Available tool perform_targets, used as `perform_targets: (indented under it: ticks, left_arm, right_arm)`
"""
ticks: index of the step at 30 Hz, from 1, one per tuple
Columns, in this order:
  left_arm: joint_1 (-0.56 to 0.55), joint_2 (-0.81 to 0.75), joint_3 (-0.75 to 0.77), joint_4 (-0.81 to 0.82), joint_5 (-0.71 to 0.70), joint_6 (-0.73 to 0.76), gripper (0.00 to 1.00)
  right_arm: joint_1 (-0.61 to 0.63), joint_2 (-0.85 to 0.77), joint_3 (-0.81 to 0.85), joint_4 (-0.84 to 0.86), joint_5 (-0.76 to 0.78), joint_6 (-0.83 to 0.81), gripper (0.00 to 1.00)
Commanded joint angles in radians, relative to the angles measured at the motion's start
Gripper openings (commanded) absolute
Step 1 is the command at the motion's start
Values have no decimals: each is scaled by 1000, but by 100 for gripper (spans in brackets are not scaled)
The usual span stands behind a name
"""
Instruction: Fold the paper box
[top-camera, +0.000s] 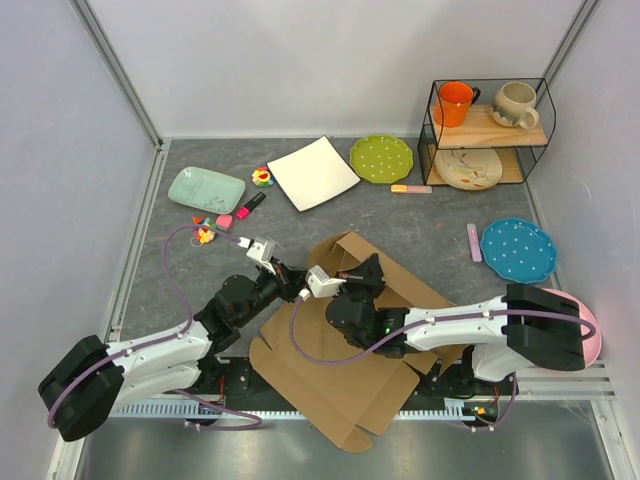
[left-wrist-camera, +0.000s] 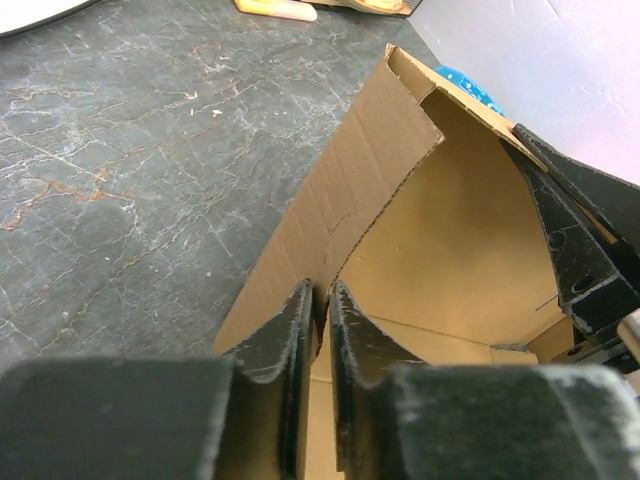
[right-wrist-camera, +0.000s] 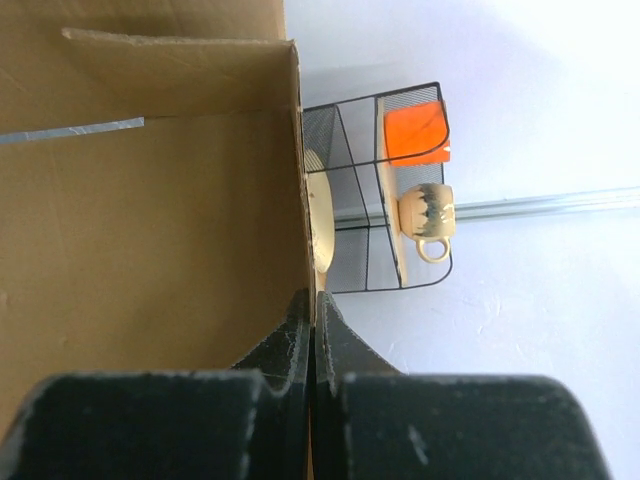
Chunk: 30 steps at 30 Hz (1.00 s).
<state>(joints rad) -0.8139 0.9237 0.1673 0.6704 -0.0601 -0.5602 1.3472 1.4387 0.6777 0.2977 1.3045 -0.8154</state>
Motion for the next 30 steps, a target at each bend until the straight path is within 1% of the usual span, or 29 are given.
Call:
perform_targets:
  ticks: [1, 3, 4, 7, 10, 14, 17, 19, 20, 23, 24, 25, 27, 28, 30]
  left_arm:
    - [-16, 44, 17, 34, 8, -41, 24]
    - [-16, 76, 20, 50, 29, -41, 32]
    - [-16, 95, 24, 60, 40, -43, 38]
    - [-16, 171, 46, 64, 95, -46, 45]
    - [-18, 202, 54, 64, 129, -61, 47]
    - [-18, 144, 26, 80, 98, -61, 48]
    - [-16, 63, 38, 0, 72, -18, 49]
    - [-18, 12, 44, -76, 63, 9, 52]
    - [-16, -38, 49, -106, 22, 19, 53]
    - [-18, -100, 41, -152, -18, 42, 56]
    - [-18, -126, 40, -161, -52, 42, 56]
    - [-16, -138, 38, -176, -69, 37, 56]
    - [-16, -160, 37, -190, -128, 25, 57]
    - [-16, -167, 37, -196, -150, 16, 57]
    - [-16, -180, 37, -222, -223, -9, 57]
  right_arm:
    - [29, 49, -55, 70, 44, 27, 0]
    - [38, 60, -63, 72, 44, 45, 0]
    - [43, 63, -70, 77, 44, 59, 0]
    - [59, 75, -101, 98, 36, 87, 0]
    - [79, 83, -121, 110, 47, 93, 0]
    - [86, 92, -122, 121, 61, 67, 0]
    - [87, 103, -127, 153, 76, 42, 0]
    - [87, 103, -125, 159, 81, 30, 0]
    - [87, 104, -125, 167, 85, 22, 0]
    - [86, 108, -133, 243, 88, -57, 0]
    - [87, 118, -148, 286, 90, -136, 0]
    - [86, 124, -156, 391, 88, -190, 0]
    - [84, 150, -167, 499, 87, -278, 0]
    - [81, 160, -168, 574, 79, -347, 0]
    - [79, 178, -165, 630, 69, -398, 0]
